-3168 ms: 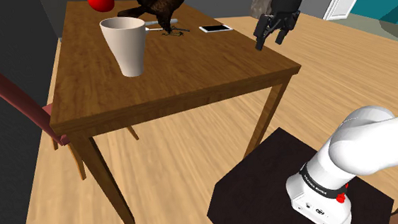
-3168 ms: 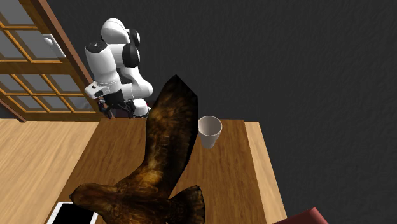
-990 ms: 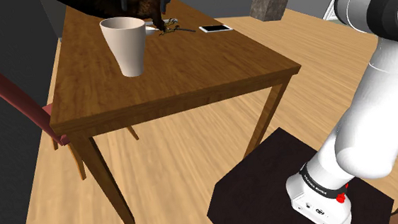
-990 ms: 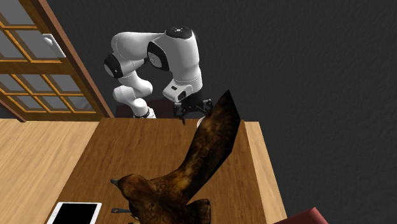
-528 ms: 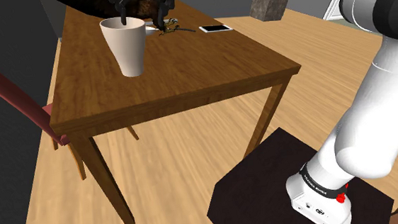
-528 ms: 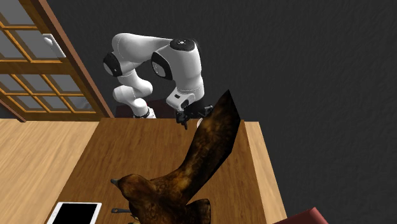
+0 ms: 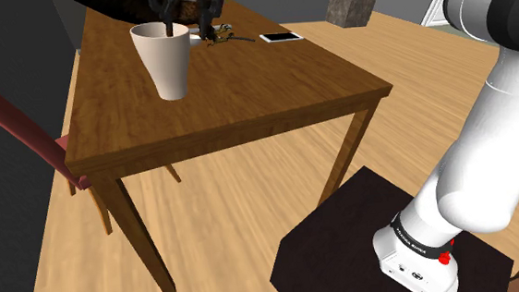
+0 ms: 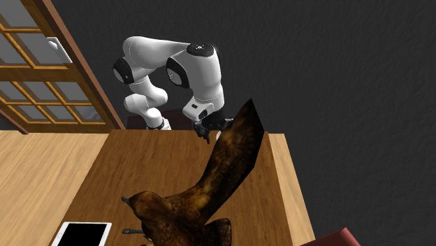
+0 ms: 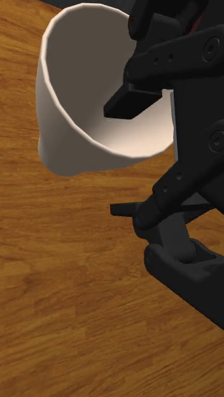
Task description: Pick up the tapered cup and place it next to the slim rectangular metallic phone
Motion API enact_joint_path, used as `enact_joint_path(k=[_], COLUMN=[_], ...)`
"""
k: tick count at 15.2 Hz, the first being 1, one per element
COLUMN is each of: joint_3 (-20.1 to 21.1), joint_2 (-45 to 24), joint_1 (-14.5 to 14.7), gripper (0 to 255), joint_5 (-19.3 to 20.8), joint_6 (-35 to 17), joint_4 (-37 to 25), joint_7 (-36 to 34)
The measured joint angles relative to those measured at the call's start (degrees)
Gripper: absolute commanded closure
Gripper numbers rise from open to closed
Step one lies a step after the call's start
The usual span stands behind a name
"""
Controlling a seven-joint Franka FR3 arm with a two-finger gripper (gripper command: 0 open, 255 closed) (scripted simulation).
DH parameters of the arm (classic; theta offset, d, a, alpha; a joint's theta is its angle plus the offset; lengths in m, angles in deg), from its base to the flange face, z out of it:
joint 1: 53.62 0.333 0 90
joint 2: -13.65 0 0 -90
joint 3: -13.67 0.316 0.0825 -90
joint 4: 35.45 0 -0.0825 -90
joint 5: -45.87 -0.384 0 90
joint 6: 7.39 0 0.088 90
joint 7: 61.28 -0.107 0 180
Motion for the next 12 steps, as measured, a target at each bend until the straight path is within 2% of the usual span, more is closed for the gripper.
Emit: enact_joint_path(k=[9, 12], joint_3=[0.0, 0.1], joint_2=[0.0, -1.4], joint_1=[0.0, 0.5], gripper=[255, 255], joint_5=[0.0, 0.7], joint_6=[0.0, 2.3], joint_4=[0.0, -3.6], joint_7=[0.0, -0.3])
